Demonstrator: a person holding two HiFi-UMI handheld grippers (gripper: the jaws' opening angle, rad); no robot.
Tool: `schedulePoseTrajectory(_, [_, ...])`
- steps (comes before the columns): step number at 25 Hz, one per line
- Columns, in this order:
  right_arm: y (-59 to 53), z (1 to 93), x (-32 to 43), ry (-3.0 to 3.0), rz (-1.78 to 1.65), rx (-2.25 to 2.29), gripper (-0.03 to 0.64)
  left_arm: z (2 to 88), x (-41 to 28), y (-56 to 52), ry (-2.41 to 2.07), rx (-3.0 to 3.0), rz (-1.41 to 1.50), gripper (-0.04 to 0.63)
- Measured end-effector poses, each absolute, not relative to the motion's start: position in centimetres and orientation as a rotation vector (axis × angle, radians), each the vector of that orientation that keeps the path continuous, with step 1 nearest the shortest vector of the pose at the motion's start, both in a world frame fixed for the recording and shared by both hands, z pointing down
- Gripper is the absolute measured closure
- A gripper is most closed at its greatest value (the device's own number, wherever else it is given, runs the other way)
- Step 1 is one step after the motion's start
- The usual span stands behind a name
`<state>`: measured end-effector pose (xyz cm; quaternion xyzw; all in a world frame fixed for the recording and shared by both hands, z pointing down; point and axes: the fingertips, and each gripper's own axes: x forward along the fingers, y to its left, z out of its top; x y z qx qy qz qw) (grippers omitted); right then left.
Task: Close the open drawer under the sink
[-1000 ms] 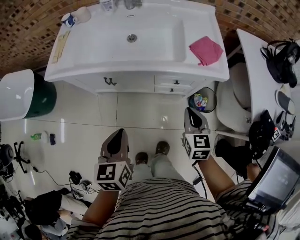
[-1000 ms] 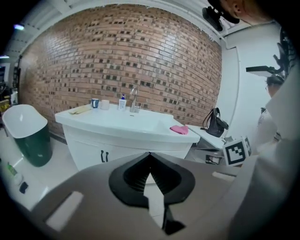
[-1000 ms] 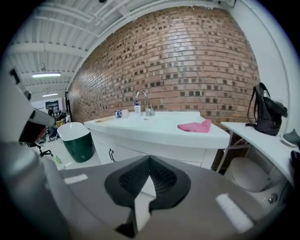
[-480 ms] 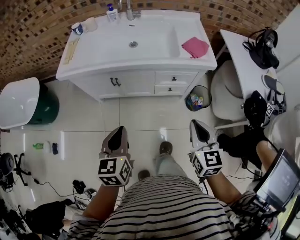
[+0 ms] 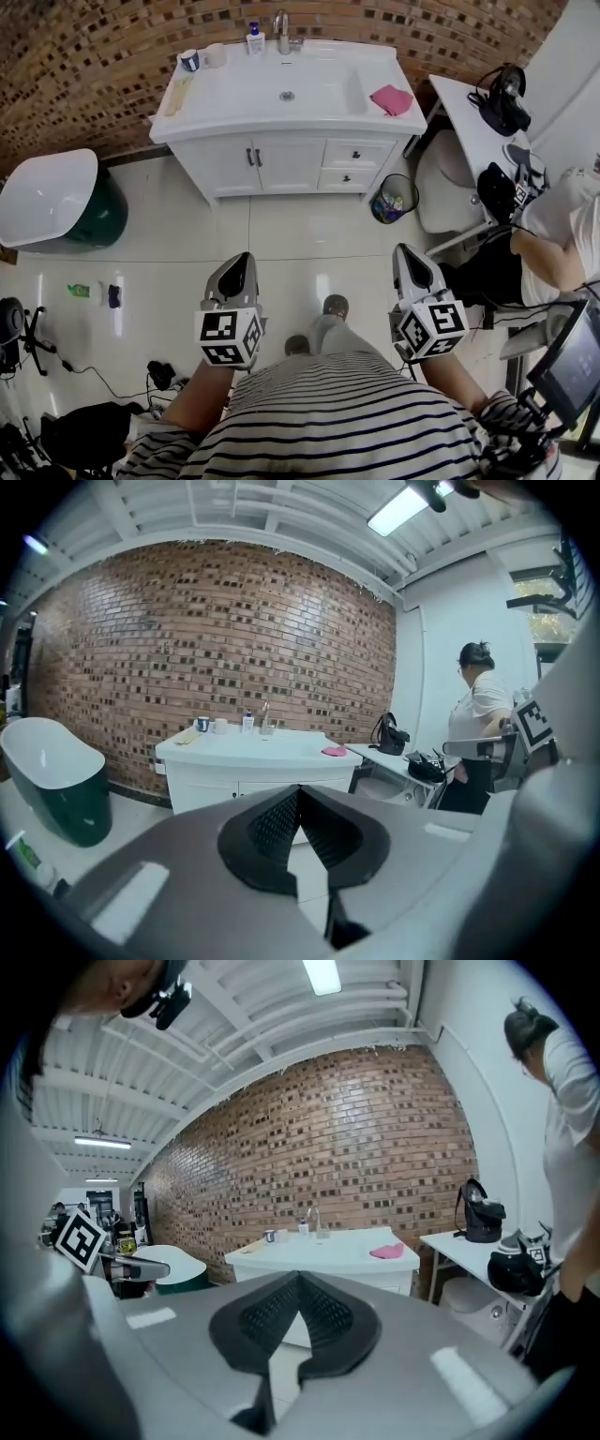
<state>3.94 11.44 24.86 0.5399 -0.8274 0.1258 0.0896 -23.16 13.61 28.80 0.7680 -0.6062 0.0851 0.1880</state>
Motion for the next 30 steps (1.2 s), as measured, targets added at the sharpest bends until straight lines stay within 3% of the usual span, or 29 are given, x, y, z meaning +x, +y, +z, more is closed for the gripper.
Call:
schedulePoseTrajectory(12, [16.2,22.0,3.1,-2.504,0.177,1.531,0.617,27.9,-19.5,20.1,-1.673,2.175,0.226,0.58])
schedulePoseTrajectory(30, [18.8,23.3,3.2,-2.626,0.209,1.367,0.617,28.0,-13.2,21.9,-1.648,2.16,0.241,0.58])
